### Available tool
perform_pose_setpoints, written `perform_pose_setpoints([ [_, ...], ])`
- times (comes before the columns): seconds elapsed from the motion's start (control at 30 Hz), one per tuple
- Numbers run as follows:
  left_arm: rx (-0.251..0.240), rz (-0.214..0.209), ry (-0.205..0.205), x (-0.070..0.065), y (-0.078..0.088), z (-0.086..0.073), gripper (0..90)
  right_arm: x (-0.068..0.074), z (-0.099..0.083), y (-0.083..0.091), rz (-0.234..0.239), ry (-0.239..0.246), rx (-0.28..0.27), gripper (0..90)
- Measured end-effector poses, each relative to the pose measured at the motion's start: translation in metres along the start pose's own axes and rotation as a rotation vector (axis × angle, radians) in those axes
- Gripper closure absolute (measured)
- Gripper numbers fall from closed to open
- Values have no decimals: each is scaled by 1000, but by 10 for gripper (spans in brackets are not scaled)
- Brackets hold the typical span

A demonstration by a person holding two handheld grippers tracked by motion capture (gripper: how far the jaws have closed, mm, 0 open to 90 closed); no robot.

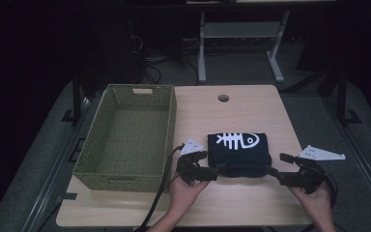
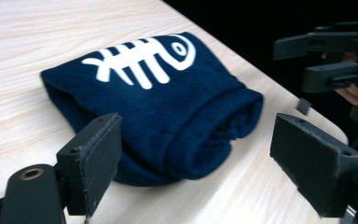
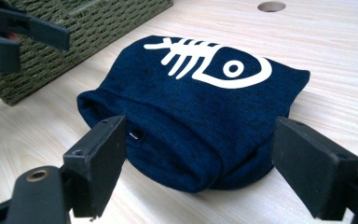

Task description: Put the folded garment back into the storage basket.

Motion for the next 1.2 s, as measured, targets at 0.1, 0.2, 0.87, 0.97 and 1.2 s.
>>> perform_pose_setpoints([
  [0.1,12,29,19,4,-8,5,159,-6,2,-4,-1,-9,13,186],
  [0.2,32,50,42,9,-19,8,160,-13,7,-8,-1,-19,2,193],
  [0.87,86,183,151,48,-67,3,232,-66,9,-52,-29,-169,39,251],
  [0.97,112,193,125,47,-72,-3,236,-69,4,-58,-37,-178,56,277],
  [1.2,143,175,174,47,-84,-11,275,-77,-8,-65,-50,-211,69,336],
])
Point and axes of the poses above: each handheld gripper's, and its own axes: y roughly backward along the jaws, z roughly out of its top, x roughly to its left, the point moved 10 cm from there along -y, roughly forward along the jaws, and after that the axes turned 9 degrees about z, right-handed, at the moved point
